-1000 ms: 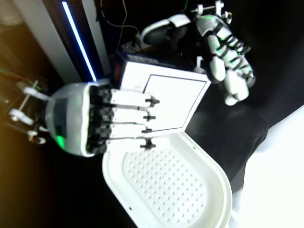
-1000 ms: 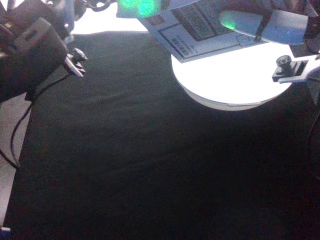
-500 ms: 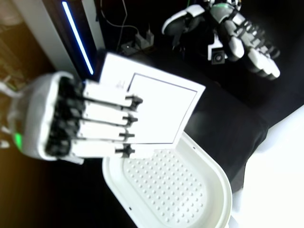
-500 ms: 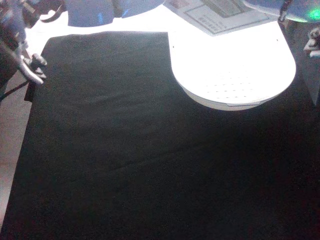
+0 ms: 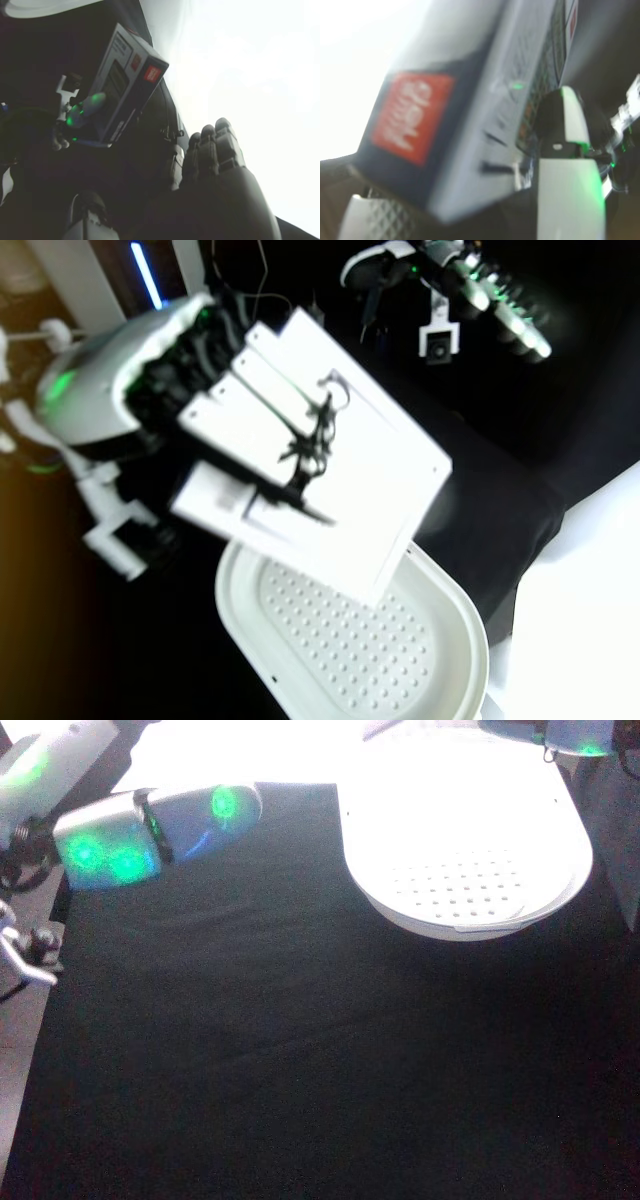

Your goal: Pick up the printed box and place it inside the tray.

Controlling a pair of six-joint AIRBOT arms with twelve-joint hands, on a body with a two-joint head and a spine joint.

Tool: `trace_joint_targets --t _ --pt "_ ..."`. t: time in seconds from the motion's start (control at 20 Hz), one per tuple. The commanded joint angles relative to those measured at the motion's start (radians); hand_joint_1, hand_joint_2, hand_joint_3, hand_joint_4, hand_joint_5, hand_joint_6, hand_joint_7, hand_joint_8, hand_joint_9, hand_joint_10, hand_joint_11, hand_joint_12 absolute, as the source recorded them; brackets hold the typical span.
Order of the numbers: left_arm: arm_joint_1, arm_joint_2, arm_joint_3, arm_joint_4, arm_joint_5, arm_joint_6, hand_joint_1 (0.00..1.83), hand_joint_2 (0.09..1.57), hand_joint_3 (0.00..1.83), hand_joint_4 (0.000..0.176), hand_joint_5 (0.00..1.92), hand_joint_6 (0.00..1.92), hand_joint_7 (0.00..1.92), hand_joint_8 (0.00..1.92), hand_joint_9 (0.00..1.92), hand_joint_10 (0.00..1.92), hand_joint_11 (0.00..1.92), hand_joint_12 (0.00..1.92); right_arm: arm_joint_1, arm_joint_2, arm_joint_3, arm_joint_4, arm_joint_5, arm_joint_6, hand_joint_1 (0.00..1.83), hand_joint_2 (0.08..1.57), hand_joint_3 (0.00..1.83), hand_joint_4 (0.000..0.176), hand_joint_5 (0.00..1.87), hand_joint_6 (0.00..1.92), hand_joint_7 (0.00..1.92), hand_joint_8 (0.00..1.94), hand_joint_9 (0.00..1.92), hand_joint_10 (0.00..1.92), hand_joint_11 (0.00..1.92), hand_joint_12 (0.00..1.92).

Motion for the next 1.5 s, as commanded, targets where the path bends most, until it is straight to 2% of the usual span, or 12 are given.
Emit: trace_joint_targets --t 0.0,0.1,0.15,0.45,0.6,0.65,0.7,0.75,0.8,0.85,0.9,1.45 --pt "0.002 0.017 -0.003 -0.017 -0.175 -0.004 0.01 0.95 0.01 0.069 0.0 0.0 0.0 0.0 0.0 0.0 0.0 0.0 0.016 0.005 0.003 0.004 0.102 -0.024 1.19 1.08 0.0 0.0 1.06 0.8 1.06 1.08 1.04 1.21 0.88 1.58" --pt "0.063 0.025 -0.025 -0.049 -0.232 -0.004 0.02 0.91 0.0 0.085 0.0 0.0 0.0 0.0 0.0 0.0 0.0 0.0 0.019 0.005 0.007 0.012 0.075 -0.079 1.26 1.12 0.0 0.0 1.0 0.7 0.99 1.26 0.93 1.31 0.79 1.65" --pt "0.085 0.026 -0.032 -0.056 -0.25 -0.004 0.01 0.89 0.0 0.086 0.0 0.0 0.0 0.0 0.0 0.0 0.0 0.0 0.02 0.005 0.009 0.022 0.06 -0.107 1.19 1.1 0.0 0.0 1.02 0.86 1.0 1.25 0.93 1.41 0.82 1.71" --pt "0.153 0.019 -0.051 -0.098 -0.289 -0.01 0.0 0.93 0.01 0.023 0.0 0.0 0.0 0.0 0.0 0.0 0.0 0.0 0.047 -0.022 0.041 0.091 -0.004 -0.269 1.15 1.14 0.0 0.0 0.93 1.04 1.0 1.35 0.9 1.52 0.88 1.71" --pt "0.157 0.016 -0.052 -0.106 -0.297 -0.016 0.03 0.91 0.0 0.026 0.0 0.0 0.0 0.0 0.0 0.0 0.0 0.0 0.062 -0.048 0.076 0.135 -0.041 -0.269 1.12 1.18 0.0 0.0 0.85 1.18 0.84 1.44 0.76 1.65 0.83 1.8" --pt "0.157 0.017 -0.052 -0.106 -0.298 -0.018 0.02 0.92 0.0 0.019 0.0 0.0 0.0 0.0 0.0 0.0 0.0 0.0 0.063 -0.061 0.09 0.148 -0.053 -0.269 1.19 1.21 0.0 0.0 0.79 1.08 0.83 1.48 0.58 1.54 0.62 1.76" --pt "0.158 0.019 -0.052 -0.106 -0.3 -0.02 0.01 0.92 0.0 0.022 0.0 0.0 0.0 0.0 0.0 0.0 0.0 0.0 0.063 -0.076 0.105 0.154 -0.068 -0.269 0.91 1.07 0.0 0.0 0.48 0.55 0.6 0.86 0.4 1.22 0.35 1.64" --pt "0.16 0.018 -0.052 -0.106 -0.3 -0.02 0.0 0.93 0.01 0.027 0.0 0.0 0.0 0.0 0.0 0.0 0.0 0.0 0.063 -0.077 0.105 0.154 -0.068 -0.269 0.71 0.87 0.0 0.139 0.1 0.11 0.2 0.27 0.17 0.45 0.07 1.06" --pt "0.163 0.017 -0.053 -0.11 -0.3 -0.02 0.0 0.93 0.01 0.026 0.0 0.0 0.0 0.0 0.0 0.0 0.0 0.0 0.063 -0.077 0.101 0.154 -0.068 -0.269 0.6 0.77 0.0 0.169 0.02 0.02 0.04 0.05 0.05 0.12 0.01 0.4" --pt "0.168 0.017 -0.053 -0.116 -0.304 -0.022 0.0 0.92 0.0 0.02 0.0 0.0 0.0 0.0 0.0 0.0 0.0 0.0 0.063 -0.076 0.099 0.154 -0.068 -0.269 0.54 0.73 0.0 0.175 0.0 0.0 0.01 0.01 0.01 0.02 0.0 0.08" --pt "0.17 0.017 -0.053 -0.121 -0.305 -0.024 0.01 0.91 0.0 0.0 0.0 0.0 0.0 0.0 0.0 0.0 0.0 0.0 0.063 -0.075 0.097 0.154 -0.068 -0.269 0.56 0.7 0.0 0.176 0.0 0.0 0.0 0.0 0.0 0.0 0.0 0.02" --pt "0.186 0.025 -0.055 -0.143 -0.313 -0.024 0.0 0.98 0.01 0.0 0.0 0.0 0.0 0.0 0.0 0.0 0.0 0.0 0.063 -0.036 0.045 0.145 -0.068 -0.269 0.58 0.69 0.0 0.176 0.0 0.0 0.0 0.0 0.0 0.0 0.0 0.0"
